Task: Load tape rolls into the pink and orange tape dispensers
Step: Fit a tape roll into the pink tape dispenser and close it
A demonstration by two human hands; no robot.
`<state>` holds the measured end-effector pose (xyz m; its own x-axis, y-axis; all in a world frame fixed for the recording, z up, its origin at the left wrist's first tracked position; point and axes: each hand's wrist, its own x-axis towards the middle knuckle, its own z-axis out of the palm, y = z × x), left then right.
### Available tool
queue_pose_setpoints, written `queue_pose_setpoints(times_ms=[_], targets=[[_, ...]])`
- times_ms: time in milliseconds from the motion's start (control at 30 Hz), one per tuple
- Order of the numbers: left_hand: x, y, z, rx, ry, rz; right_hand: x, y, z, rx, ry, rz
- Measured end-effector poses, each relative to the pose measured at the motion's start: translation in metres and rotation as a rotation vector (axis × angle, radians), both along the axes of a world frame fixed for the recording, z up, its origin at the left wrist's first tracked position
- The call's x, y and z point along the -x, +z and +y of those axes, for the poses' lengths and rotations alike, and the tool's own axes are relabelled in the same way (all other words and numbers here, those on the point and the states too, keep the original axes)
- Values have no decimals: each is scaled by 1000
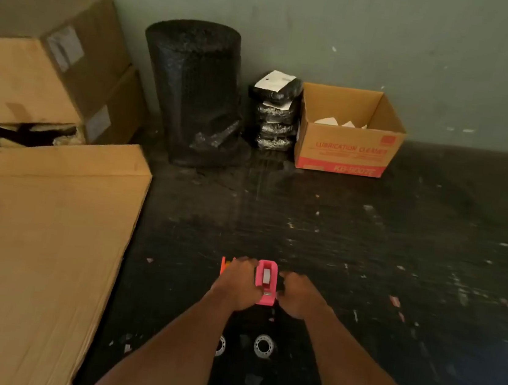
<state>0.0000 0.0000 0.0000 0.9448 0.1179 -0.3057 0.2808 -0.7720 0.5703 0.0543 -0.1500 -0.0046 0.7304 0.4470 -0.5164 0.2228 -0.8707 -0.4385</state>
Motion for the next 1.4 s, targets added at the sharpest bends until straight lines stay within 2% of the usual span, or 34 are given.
queue_pose_setpoints(times_ms=[167, 400, 567, 833, 1200, 1400], targets=[[0, -34, -10, 142, 152, 74, -1, -29, 0, -125, -116, 23], [2, -61, -23, 272, 325, 45, 4, -61, 3, -216, -230, 77], [8, -70, -25, 326, 436, 31, 12, -60, -1, -264, -265, 81], [24, -71, -34, 362, 474, 39, 35, -56, -15, -337, -269, 25], [35, -71, -39, 374, 495, 9, 36, -54, -21, -313, -246, 76], [35, -72, -41, 380, 522, -4, 20, -53, -11, -250, -210, -65]])
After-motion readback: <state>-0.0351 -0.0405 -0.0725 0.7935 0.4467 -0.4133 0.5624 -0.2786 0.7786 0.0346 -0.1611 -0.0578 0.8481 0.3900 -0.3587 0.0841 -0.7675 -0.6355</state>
